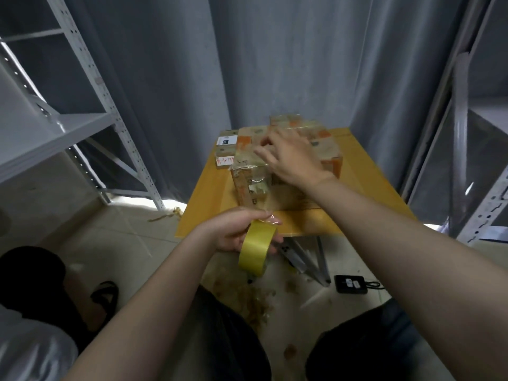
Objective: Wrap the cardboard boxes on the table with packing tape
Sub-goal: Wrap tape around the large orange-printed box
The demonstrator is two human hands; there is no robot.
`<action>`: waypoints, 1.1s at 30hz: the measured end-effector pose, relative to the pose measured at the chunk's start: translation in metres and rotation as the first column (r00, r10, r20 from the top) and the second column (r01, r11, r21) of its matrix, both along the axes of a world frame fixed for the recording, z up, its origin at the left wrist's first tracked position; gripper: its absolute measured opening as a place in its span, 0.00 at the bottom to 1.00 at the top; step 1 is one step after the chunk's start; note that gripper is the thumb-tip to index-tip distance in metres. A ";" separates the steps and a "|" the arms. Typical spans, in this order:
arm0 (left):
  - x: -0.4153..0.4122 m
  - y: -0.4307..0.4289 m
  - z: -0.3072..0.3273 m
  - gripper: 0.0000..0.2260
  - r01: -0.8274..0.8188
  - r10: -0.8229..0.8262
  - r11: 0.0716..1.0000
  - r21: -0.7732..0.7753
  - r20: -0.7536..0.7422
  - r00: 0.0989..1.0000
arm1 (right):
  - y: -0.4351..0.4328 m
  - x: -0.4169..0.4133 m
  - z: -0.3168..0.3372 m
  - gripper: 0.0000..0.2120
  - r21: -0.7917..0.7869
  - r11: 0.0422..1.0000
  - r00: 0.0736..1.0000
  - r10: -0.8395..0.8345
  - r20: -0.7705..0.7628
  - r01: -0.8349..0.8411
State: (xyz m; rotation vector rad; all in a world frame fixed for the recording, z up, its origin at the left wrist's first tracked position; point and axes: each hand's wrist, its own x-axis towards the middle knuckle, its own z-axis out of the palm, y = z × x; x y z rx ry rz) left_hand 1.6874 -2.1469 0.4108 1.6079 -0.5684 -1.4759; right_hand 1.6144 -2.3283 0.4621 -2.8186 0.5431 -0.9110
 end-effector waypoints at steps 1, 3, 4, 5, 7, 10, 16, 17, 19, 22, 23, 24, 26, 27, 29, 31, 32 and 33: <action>0.004 0.003 -0.001 0.14 0.002 -0.002 1.000 0.006 -0.010 1.000 | 0.004 0.013 0.001 0.27 -0.061 0.998 0.997 0.015 -0.071 -0.019; 0.011 0.008 -0.003 0.15 0.013 -0.013 1.000 0.012 -0.003 1.000 | 0.005 0.032 0.002 0.36 -0.191 0.981 0.986 -0.016 -0.167 -0.017; 0.015 0.009 -0.004 0.16 0.023 -0.023 1.000 0.013 0.005 1.000 | 0.004 0.039 0.000 0.40 -0.263 0.965 0.975 -0.045 -0.216 -0.013; 0.018 0.009 -0.005 0.16 0.033 -0.033 0.999 0.015 0.008 0.999 | 0.002 0.044 -0.004 0.43 -0.333 0.943 0.964 -0.068 -0.258 -0.022; 0.022 0.009 -0.007 0.17 0.044 -0.044 0.999 0.018 -0.001 0.999 | -0.001 0.049 -0.014 0.45 -0.431 0.901 0.952 -0.078 -0.294 -0.059; 0.024 0.007 -0.010 0.17 0.065 -0.064 0.998 0.008 -0.018 0.998 | -0.003 0.052 -0.025 0.46 -0.521 0.851 0.964 -0.085 -0.252 -0.062; 0.017 0.000 -0.014 0.17 0.106 -0.108 0.994 -0.023 -0.079 0.991 | -0.003 0.043 -0.051 0.48 -0.755 0.654 0.985 -0.094 -0.143 -0.047; 0.016 -0.001 -0.015 0.17 0.103 -0.104 0.994 -0.026 -0.083 0.991 | -0.003 0.042 -0.056 0.49 -0.775 0.630 0.986 -0.087 -0.143 -0.057; 0.013 -0.003 -0.016 0.17 0.108 -0.110 0.994 -0.024 -0.087 0.990 | -0.004 0.039 -0.062 0.52 -0.793 0.605 0.982 -0.101 -0.162 -0.069; 0.009 -0.005 -0.017 0.17 0.122 -0.123 0.992 -0.019 -0.074 0.990 | -0.003 0.036 -0.064 0.50 -0.792 0.608 0.981 -0.113 -0.160 -0.059; 0.008 -0.005 -0.017 0.16 0.116 -0.117 0.993 -0.025 -0.064 0.991 | -0.002 0.036 -0.062 0.47 -0.773 0.632 0.986 -0.092 -0.141 -0.052; 0.007 -0.004 -0.016 0.15 0.105 -0.107 0.994 -0.035 -0.054 0.993 | 0.001 0.035 -0.059 0.42 -0.730 0.681 0.992 -0.047 -0.117 -0.054; 0.006 -0.002 -0.017 0.13 0.082 -0.084 0.994 -0.072 -0.026 0.996 | 0.008 0.033 -0.051 0.30 -0.552 0.830 0.997 0.069 -0.039 -0.079; 0.006 -0.001 -0.016 0.12 0.064 -0.066 0.993 -0.100 -0.008 0.998 | 0.011 0.032 -0.045 0.24 -0.410 0.908 0.995 0.101 0.013 -0.087; 0.005 0.002 -0.016 0.10 -0.010 0.014 0.985 -0.171 0.022 1.000 | 0.015 0.026 -0.031 0.18 -0.084 0.992 0.987 0.101 0.123 -0.091; 0.006 0.004 -0.014 0.10 -0.104 0.116 0.963 -0.247 0.034 0.993 | 0.019 0.017 -0.015 0.12 0.226 0.962 0.957 0.087 0.278 -0.153; 0.005 0.006 -0.013 0.10 -0.142 0.158 0.950 -0.279 0.037 0.987 | 0.021 0.012 -0.007 0.10 0.360 0.907 0.935 0.087 0.344 -0.217; 0.005 0.007 -0.012 0.10 -0.170 0.191 0.937 -0.305 0.039 0.981 | 0.023 0.006 -0.001 0.09 0.466 0.841 0.922 0.093 0.376 -0.275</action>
